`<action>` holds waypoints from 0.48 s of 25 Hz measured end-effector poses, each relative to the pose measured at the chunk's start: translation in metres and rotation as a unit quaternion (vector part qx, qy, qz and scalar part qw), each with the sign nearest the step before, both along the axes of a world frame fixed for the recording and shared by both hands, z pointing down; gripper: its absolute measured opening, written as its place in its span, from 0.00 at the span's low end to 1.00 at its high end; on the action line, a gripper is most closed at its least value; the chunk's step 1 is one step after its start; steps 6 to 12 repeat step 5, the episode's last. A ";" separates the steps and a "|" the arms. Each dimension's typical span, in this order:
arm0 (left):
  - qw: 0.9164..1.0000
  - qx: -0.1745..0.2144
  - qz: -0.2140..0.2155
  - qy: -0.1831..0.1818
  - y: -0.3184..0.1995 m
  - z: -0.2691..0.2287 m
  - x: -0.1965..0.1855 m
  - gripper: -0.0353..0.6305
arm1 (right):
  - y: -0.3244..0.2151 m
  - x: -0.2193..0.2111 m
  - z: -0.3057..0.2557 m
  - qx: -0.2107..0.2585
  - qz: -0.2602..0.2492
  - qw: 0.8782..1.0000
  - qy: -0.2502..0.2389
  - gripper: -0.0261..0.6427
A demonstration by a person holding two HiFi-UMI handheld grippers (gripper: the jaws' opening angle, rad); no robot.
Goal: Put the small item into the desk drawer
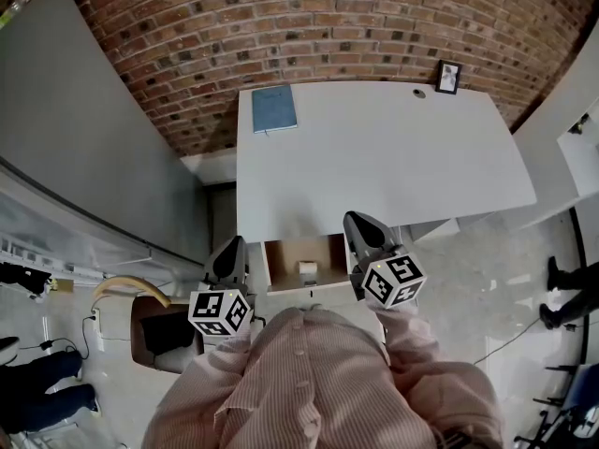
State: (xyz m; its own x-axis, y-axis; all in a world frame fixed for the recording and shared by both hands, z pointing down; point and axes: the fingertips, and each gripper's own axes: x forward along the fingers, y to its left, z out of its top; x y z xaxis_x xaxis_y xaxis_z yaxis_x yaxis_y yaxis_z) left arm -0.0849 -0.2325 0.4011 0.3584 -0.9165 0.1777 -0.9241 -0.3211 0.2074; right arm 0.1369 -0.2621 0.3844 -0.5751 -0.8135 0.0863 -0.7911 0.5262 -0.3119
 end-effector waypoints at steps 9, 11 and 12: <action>1.000 0.001 -0.002 0.000 0.002 0.000 0.002 0.05 | 0.003 0.005 0.002 0.002 0.004 1.000 0.009 0.05; 1.000 0.001 -0.002 0.000 0.002 0.000 0.002 0.05 | 0.003 0.005 0.002 0.002 0.004 1.000 0.009 0.05; 1.000 0.001 -0.002 0.000 0.002 0.000 0.002 0.05 | 0.003 0.005 0.002 0.002 0.004 1.000 0.009 0.05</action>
